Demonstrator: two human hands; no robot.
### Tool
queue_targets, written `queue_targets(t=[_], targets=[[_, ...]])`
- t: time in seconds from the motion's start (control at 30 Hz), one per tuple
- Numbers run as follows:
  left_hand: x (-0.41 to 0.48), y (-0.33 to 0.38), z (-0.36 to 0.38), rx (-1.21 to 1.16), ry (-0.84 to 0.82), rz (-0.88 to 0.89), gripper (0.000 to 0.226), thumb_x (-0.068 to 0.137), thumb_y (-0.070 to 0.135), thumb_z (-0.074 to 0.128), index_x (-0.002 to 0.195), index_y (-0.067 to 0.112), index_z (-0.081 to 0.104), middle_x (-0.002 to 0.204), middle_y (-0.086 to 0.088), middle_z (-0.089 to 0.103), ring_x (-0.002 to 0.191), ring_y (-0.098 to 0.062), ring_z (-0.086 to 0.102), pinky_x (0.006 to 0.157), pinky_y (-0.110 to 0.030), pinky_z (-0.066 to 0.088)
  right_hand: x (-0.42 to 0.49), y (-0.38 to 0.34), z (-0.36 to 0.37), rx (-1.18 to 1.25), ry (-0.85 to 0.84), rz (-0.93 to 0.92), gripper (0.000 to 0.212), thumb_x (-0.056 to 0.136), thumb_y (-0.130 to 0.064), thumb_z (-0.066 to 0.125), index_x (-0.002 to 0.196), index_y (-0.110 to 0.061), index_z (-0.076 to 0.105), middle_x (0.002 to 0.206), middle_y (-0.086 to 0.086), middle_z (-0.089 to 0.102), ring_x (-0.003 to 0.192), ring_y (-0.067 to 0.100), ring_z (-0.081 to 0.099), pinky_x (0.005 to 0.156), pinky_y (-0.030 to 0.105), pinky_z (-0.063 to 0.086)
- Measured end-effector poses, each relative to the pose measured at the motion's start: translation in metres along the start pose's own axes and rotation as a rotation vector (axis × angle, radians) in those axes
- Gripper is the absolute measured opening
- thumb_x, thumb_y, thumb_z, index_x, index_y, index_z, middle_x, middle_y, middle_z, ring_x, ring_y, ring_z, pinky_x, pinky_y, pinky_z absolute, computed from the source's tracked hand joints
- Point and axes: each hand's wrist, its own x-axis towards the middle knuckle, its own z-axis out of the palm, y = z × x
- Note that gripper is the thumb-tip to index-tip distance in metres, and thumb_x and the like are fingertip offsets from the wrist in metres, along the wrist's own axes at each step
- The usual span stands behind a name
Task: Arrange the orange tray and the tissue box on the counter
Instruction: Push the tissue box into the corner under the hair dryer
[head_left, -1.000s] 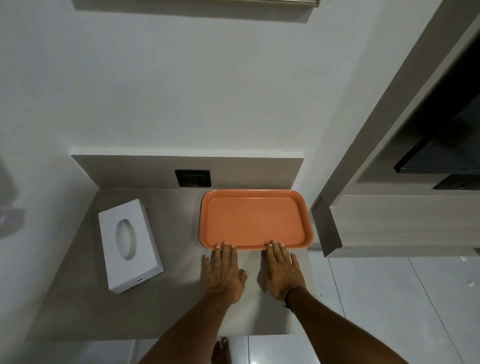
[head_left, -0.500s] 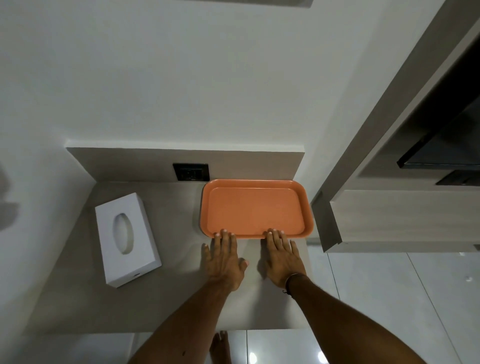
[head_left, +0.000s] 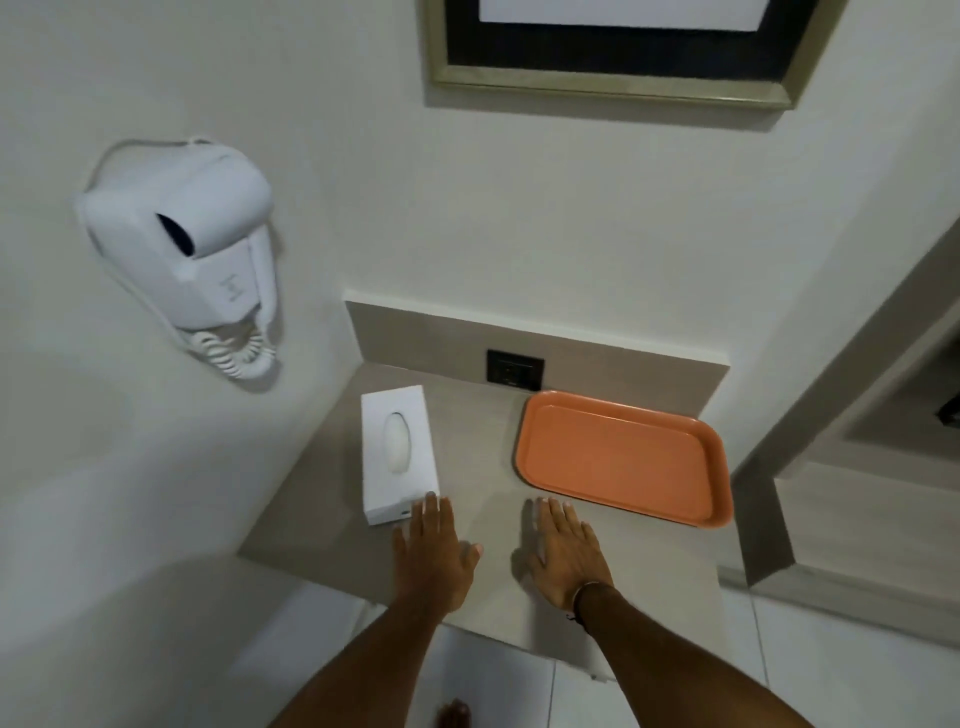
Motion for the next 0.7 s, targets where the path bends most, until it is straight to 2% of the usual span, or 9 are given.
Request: queue_targets(t=[0.13,0.27,0.33,0.4,0.5,0.6,0.7], targets=[[0.007,-0.057,-0.017,-0.024,0.049,-0.111,0.086,0.097,0.061,0.036,0.161,0.013,0.004,0.172,-0.01,0.003,0.159,-0.03,0.005,0.126,-0.057,0.013,0.024,-0.056,0.009,0.023,-0.042,-0.06,0.084,0.1,-0.049,0.04,0.165,-0.016,-0.001,0.175,0.009,0.0,0.162,0.028,0.001,0.131,0.047,0.006],[0.03,-0.093,-0.037,-0.062,0.11,-0.16,0.088,0.093,0.063,0.047,0.157,0.011,0.016,0.167,-0.012,0.022,0.153,-0.032,0.022,0.122,-0.054,0.027,0.056,-0.107,0.011,0.057,-0.033,-0.118,0.082,0.1,-0.052,0.039,0.165,-0.018,0.004,0.175,0.008,0.008,0.162,0.028,0.007,0.13,0.047,0.012],[0.045,-0.106,-0.044,-0.097,0.086,-0.173,0.092,0.092,0.065,0.048,0.158,0.011,0.012,0.169,-0.014,0.017,0.156,-0.032,0.018,0.125,-0.052,0.023,0.075,-0.13,0.01,0.096,-0.02,-0.122,0.081,0.099,-0.051,0.041,0.165,-0.017,0.008,0.174,0.007,0.012,0.161,0.029,0.01,0.13,0.048,0.016],[0.061,-0.118,-0.047,-0.117,0.033,-0.186,0.097,0.093,0.067,0.043,0.16,0.01,0.003,0.172,-0.012,0.004,0.159,-0.032,0.005,0.128,-0.05,0.013,0.092,-0.148,0.008,0.139,-0.032,-0.091,0.084,0.1,-0.053,0.043,0.165,-0.016,0.005,0.175,0.007,0.009,0.161,0.028,0.01,0.131,0.046,0.016],[0.088,-0.13,-0.05,-0.192,-0.018,-0.19,0.103,0.092,0.07,0.043,0.16,0.009,-0.005,0.172,-0.01,-0.004,0.159,-0.029,0.001,0.129,-0.046,0.012,0.114,-0.168,0.009,0.28,-0.065,0.001,0.091,0.099,-0.054,0.053,0.165,-0.017,0.002,0.175,0.004,0.007,0.16,0.027,0.016,0.129,0.042,0.018],[0.108,-0.137,-0.049,-0.316,-0.085,-0.173,0.11,0.09,0.068,0.053,0.159,0.007,-0.007,0.172,-0.01,-0.002,0.159,-0.028,0.007,0.127,-0.043,0.018,0.127,-0.173,0.011,0.483,-0.108,0.114,0.098,0.095,-0.043,0.069,0.165,-0.019,0.005,0.173,0.004,0.02,0.156,0.032,0.028,0.126,0.046,0.026],[0.115,-0.138,-0.043,-0.422,-0.123,-0.156,0.109,0.088,0.06,0.064,0.16,0.01,-0.001,0.171,-0.009,0.014,0.155,-0.031,0.023,0.125,-0.045,0.03,0.13,-0.172,0.015,0.544,-0.129,0.165,0.092,0.093,-0.033,0.074,0.164,-0.018,0.017,0.166,0.008,0.036,0.15,0.036,0.038,0.124,0.049,0.032]])
